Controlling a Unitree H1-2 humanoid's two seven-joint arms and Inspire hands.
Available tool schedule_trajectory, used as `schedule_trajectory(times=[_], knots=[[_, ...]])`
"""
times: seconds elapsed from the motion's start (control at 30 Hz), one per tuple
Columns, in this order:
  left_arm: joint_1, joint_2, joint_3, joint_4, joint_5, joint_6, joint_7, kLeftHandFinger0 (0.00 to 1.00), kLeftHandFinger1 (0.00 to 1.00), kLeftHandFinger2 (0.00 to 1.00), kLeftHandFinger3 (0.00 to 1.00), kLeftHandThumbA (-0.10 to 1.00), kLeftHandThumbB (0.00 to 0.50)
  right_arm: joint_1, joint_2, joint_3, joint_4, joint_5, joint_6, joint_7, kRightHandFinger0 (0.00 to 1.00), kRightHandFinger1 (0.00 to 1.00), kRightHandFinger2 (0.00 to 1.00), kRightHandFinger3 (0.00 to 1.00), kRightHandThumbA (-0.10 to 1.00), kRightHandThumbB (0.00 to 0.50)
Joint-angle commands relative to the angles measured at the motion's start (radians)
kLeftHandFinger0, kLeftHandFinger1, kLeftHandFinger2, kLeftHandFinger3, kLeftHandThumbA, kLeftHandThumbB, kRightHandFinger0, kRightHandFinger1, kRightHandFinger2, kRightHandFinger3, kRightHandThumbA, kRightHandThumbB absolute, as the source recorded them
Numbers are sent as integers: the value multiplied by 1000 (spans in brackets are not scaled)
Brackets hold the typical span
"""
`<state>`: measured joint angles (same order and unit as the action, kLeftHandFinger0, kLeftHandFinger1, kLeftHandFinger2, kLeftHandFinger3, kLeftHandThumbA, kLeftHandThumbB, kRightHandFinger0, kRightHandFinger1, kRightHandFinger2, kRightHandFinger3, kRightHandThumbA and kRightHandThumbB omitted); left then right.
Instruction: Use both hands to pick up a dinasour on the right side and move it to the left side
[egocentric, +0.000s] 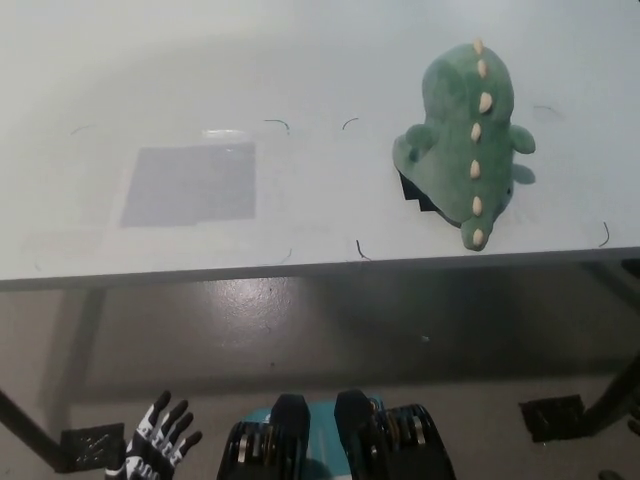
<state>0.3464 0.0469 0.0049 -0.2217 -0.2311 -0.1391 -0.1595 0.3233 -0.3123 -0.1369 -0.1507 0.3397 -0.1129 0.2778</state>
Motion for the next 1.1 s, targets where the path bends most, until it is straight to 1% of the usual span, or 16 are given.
schedule_trajectory(times=[0.0,0.1,0.23,0.33,0.37,0.5,0.57,0.6,0.63,0.67,0.77,0.83,0.87,0.97,1.03,1.07], knots=[[2,-4,-7,-79,-40,-12,-10,1000,1000,1000,1000,1000,336,-31,-12,-15,-60,10,-34,9,1000,1000,1000,1000,891,224],[-2,-9,-8,-111,-44,3,-2,1000,1000,1000,1000,1000,336,-45,-12,-20,-77,13,-30,4,1000,1000,1000,1000,913,202],[-34,-14,-4,-150,-51,34,12,1000,1000,1000,1000,1000,333,-57,-11,-31,-114,19,-19,-6,1000,1000,1000,1000,915,212],[-124,7,16,-141,-39,52,18,1000,1000,1000,1000,1000,348,-79,-14,-29,-148,32,5,-7,1000,1000,1000,1000,919,224],[-156,3,22,-148,-22,67,34,1000,1000,1000,1000,1000,370,-93,-22,-30,-168,29,8,-5,1000,1000,1000,1000,903,190],[-256,17,38,-132,-27,99,40,1000,1000,1000,1000,1000,384,-154,-20,-31,-189,28,38,-20,1000,1000,1000,1000,851,166],[-306,18,47,-130,-29,128,51,1000,1000,1000,1000,1000,385,-185,-21,-29,-193,18,49,-25,1000,1000,1000,1000,857,181],[-358,14,45,-121,-12,140,58,1000,1000,1000,1000,1000,352,-211,-19,-31,-203,26,55,-29,1000,1000,1000,1000,851,190],[-367,13,44,-120,-7,142,58,1000,1000,1000,1000,1000,348,-216,-18,-32,-203,23,52,-30,1000,1000,1000,1000,834,174],[-405,8,40,-122,2,165,64,1000,1000,1000,1000,1000,363,-236,-15,-32,-208,14,56,-36,1000,1000,1000,1000,831,171],[-440,7,27,-122,5,183,56,1000,1000,1000,1000,1000,348,-256,-19,-32,-202,15,59,-30,1000,1000,1000,1000,844,163],[-495,6,15,-105,19,196,55,1000,1000,1000,1000,1000,352,-291,-4,-20,-187,-11,76,-41,1000,1000,1000,1000,832,206],[-504,-1,8,-96,21,201,55,1000,1000,1000,1000,1000,357,-300,1,-14,-176,-18,64,-36,1000,1000,1000,1000,815,188],[-558,-16,-10,-41,47,191,59,1000,1000,1000,1000,1000,341,-345,9,-4,-148,-38,61,-39,1000,1000,1000,1000,776,178],[-580,-24,-23,-16,61,185,61,1000,1000,1000,1000,1000,310,-352,13,-4,-148,-61,76,-52,1000,1000,1000,1000,793,193],[-665,-26,-33,71,99,150,65,1000,1000,1000,1000,1000,286,-405,11,1,-114,-87,81,-61,1000,1000,1000,1000,806,175]])
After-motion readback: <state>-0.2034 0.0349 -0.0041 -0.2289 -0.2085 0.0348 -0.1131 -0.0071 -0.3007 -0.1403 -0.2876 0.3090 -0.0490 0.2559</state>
